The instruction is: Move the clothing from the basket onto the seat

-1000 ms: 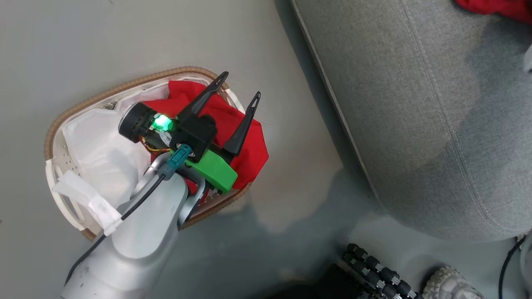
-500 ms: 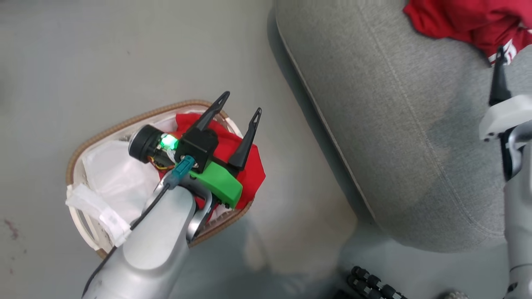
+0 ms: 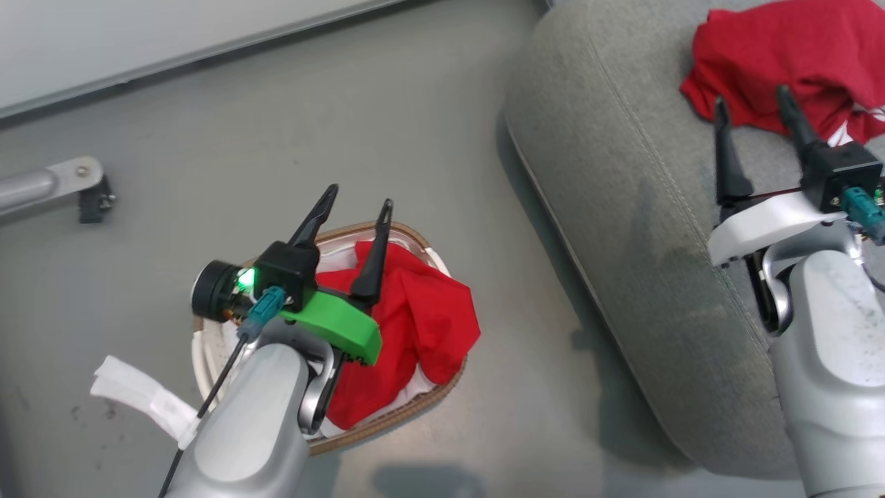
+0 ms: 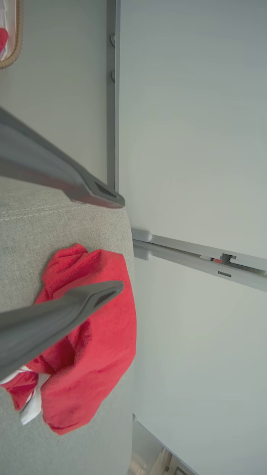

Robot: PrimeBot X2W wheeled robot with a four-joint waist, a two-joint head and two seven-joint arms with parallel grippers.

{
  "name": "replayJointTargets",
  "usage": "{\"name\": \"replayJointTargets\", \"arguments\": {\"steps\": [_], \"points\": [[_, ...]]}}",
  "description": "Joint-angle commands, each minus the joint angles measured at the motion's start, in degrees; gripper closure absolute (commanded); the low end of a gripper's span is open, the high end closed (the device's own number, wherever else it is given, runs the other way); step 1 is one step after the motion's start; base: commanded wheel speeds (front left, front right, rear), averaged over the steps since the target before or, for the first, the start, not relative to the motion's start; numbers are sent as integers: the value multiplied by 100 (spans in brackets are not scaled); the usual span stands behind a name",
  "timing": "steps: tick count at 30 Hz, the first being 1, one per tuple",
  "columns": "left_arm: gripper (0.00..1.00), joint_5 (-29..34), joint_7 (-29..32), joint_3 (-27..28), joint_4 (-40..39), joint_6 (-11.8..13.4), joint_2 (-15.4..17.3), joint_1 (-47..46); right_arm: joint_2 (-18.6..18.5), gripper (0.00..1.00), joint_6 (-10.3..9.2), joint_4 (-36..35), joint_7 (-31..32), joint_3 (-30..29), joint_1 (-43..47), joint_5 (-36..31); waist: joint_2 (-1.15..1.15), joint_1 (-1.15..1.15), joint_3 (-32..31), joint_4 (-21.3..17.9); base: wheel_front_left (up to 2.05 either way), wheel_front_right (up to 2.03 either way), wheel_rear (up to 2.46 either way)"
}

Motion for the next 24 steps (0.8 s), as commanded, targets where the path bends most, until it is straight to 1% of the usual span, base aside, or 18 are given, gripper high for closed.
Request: {"name": "replayJointTargets", "arguments": {"steps": [1,6,12,18,24], "points": [[0,70,-2,127,22,46,-19,165,-16,0,-8,-49,-1,114,149,74,0,0,-505,504,0,0,0],[0,146,-2,651,64,128,-56,504,136,0,-8,-74,-1,308,461,399,0,0,-873,848,0,0,0],[0,291,-2,1210,118,191,-89,946,258,0,-8,-135,-1,409,933,515,0,0,-1290,1153,0,0,0],[0,411,-2,1726,119,221,-113,1453,370,0,-8,-222,-1,383,1422,641,0,0,-1667,1288,0,0,0],[0,496,-2,2148,19,214,-137,1951,428,0,-8,-254,-1,333,1904,721,0,0,-1965,1329,0,0,0]]}}
